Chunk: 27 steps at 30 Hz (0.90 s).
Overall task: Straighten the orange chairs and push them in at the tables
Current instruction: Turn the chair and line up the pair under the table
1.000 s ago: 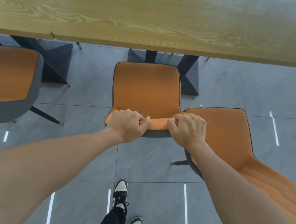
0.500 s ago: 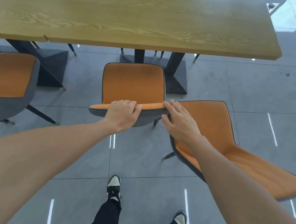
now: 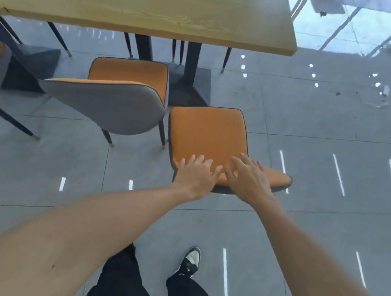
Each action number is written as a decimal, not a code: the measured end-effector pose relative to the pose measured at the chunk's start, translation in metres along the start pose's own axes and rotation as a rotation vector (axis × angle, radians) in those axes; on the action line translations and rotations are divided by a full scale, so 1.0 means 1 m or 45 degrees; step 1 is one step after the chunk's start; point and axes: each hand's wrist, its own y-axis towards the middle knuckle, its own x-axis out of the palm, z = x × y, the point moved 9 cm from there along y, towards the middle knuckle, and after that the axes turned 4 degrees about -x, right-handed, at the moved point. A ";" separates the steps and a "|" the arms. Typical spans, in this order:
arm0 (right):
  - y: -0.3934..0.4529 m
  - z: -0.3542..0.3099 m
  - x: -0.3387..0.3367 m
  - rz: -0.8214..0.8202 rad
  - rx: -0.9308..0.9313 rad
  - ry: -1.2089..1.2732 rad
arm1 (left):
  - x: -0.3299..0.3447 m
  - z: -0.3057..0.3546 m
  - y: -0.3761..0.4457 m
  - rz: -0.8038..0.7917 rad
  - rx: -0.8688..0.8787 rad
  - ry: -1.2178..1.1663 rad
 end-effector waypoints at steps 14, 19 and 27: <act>0.000 0.028 0.031 0.222 0.047 -0.050 | 0.037 -0.013 0.025 0.093 -0.088 -0.191; 0.035 0.031 0.020 0.369 0.005 -0.039 | 0.015 -0.011 0.059 0.176 0.014 -0.177; 0.141 0.036 -0.017 0.457 0.046 -0.035 | -0.045 -0.014 0.162 0.206 0.031 -0.142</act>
